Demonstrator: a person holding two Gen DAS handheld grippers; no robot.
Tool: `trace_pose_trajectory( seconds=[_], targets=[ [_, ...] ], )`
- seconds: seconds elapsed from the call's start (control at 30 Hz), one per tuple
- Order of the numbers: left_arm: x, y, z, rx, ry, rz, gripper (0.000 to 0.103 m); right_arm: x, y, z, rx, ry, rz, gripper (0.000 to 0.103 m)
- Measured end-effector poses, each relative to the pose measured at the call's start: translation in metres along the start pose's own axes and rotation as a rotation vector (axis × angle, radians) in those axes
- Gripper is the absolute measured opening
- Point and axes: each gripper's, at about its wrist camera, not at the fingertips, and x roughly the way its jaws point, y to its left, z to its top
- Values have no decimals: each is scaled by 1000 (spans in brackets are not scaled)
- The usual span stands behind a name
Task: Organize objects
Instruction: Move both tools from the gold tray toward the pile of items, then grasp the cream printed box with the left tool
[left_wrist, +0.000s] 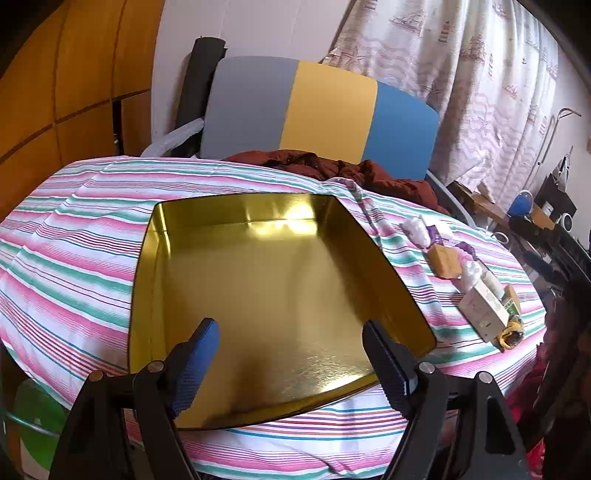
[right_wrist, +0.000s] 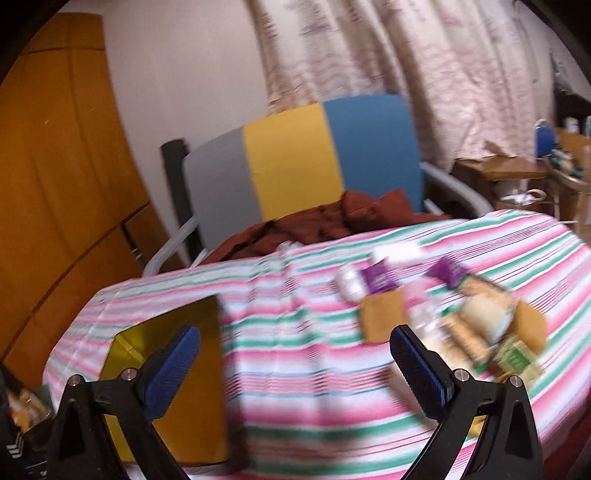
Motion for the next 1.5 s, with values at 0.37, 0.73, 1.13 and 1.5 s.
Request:
trace_pose_trajectory(
  seconds=[0.37, 0.73, 1.13, 1.5],
  targets=[
    [-7, -36, 9, 92, -34, -103, 83, -5, -139, 47, 96, -116, -271, 103],
    [28, -106, 21, 193, 63, -212, 83, 9, -233, 28, 462, 1, -266, 103],
    [113, -234, 23, 273, 266, -414, 83, 4, -214, 27, 417, -27, -233, 103],
    [173, -281, 22, 150, 423, -458, 87, -7, -205, 31, 397, -95, -160, 103]
  ],
)
